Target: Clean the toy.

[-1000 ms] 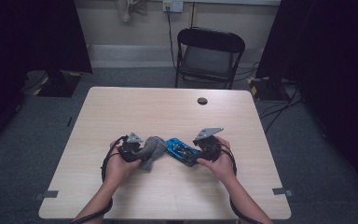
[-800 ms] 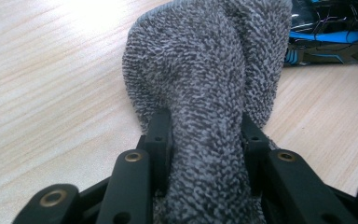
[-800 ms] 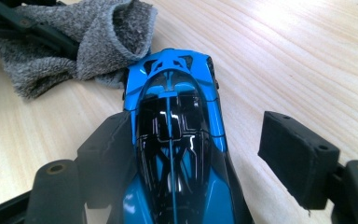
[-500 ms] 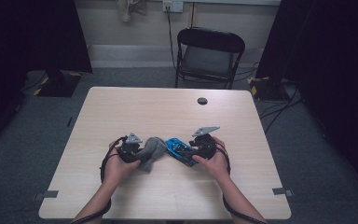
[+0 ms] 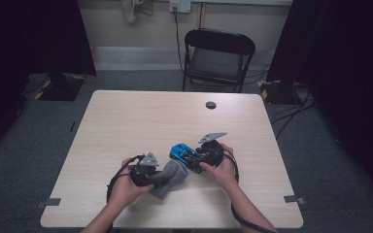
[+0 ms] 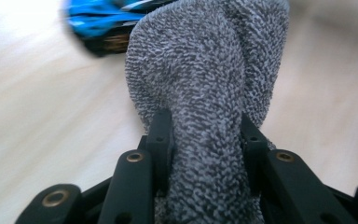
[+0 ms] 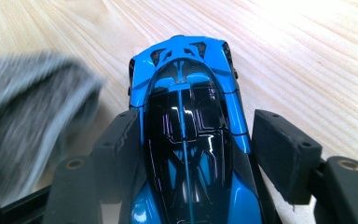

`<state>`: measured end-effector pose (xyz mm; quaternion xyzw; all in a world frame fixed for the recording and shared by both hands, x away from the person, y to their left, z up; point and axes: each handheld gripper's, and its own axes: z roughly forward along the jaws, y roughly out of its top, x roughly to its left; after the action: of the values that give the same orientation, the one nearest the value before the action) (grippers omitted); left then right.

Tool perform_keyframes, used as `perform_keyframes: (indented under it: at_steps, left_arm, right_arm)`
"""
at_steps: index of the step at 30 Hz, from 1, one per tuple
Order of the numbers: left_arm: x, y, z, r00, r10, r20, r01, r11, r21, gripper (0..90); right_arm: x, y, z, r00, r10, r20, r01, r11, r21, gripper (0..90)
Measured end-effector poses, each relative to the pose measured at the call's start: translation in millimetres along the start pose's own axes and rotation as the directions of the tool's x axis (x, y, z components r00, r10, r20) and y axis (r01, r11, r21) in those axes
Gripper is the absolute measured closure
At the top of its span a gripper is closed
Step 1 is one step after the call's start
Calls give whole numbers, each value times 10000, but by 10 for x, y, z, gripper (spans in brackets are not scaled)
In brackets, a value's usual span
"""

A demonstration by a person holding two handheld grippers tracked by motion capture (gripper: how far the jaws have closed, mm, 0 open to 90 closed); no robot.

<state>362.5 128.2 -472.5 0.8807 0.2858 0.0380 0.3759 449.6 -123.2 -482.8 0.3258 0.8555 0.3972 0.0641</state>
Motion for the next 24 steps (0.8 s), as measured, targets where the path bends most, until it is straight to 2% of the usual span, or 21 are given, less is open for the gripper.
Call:
perform_keyframes:
  at_steps: [4, 6, 7, 8, 9, 10, 14, 22, 24]
  left_arm:
    - [-130, 68, 162, 9986, 295, 429, -307, 9992, 271, 656]
    - [-169, 111, 244, 9975, 321, 623, -337, 9991, 257, 655]
    - [-183, 134, 281, 9975, 355, 609, -369, 9991, 216, 654]
    - [-189, 164, 305, 9971, 426, 632, -453, 9980, 429, 654]
    - [-199, 190, 355, 9977, 402, 553, -417, 9988, 271, 654]
    - [-193, 222, 371, 9974, 414, 585, -440, 9981, 430, 654]
    - [-162, 297, 436, 9990, 286, 349, -302, 9984, 470, 652]
    - [-36, 298, 414, 9999, -86, 74, 83, 9991, 419, 652]
    - [-2, 289, 397, 9998, -108, -155, 113, 9994, 326, 652]
  right_arm:
    - [3, 3, 1, 10000, -31, 14, 31, 10000, 26, 340]
    - [3, 3, 0, 10000, -32, 12, 32, 10000, 28, 340]
    - [5, 2, 0, 10000, -57, 23, 57, 10000, 24, 340]
    - [5, 0, -1, 10000, -66, 27, 65, 10000, 14, 340]
    - [3, -2, -1, 10000, -42, 19, 42, 10000, 0, 340]
    - [2, -3, -1, 10000, -54, 13, 54, 10000, -4, 340]
    - [2, -5, -2, 10000, -47, 15, 47, 10000, -18, 340]
    - [-1, -24, -6, 10000, -82, -12, 82, 9999, -132, 340]
    - [1, -22, -7, 10000, -78, 3, 78, 9999, -117, 341]
